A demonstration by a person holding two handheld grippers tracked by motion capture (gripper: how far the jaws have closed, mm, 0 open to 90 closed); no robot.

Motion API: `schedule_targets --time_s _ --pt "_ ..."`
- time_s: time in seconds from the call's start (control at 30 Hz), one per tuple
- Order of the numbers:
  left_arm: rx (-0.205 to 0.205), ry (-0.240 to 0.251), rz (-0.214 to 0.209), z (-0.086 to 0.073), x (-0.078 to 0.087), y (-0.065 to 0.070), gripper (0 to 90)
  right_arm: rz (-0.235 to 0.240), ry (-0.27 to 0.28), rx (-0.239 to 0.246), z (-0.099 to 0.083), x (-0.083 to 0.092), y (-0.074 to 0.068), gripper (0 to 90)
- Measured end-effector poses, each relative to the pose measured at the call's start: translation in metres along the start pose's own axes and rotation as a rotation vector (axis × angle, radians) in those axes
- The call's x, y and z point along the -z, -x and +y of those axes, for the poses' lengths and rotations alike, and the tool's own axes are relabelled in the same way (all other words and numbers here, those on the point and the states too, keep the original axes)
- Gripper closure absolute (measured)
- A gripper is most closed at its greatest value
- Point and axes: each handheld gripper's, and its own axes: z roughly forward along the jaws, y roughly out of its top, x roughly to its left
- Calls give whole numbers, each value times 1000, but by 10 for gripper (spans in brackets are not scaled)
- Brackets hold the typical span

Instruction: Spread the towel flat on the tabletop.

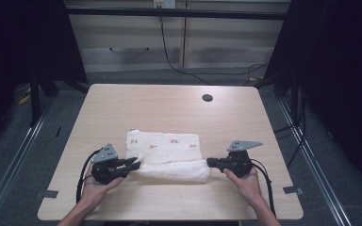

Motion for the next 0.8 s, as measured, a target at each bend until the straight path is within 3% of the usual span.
schedule_targets --time_s 0.07,0.27,0.47,0.63,0.8 --pt "-2 -2 9 -3 3 3 695 -2 -40 11 -5 -4 -4 867" --pt "5 -7 -18 -16 17 7 624 19 -69 12 -18 -5 -14 819" --pt "71 41 27 -11 25 -12 553 22 -88 27 -27 -1 -23 823" --pt "122 -36 48 -14 9 -31 499 37 -100 35 -35 4 -30 836" --pt "95 -136 9 -20 -7 -29 495 37 -112 37 -38 1 -31 842"
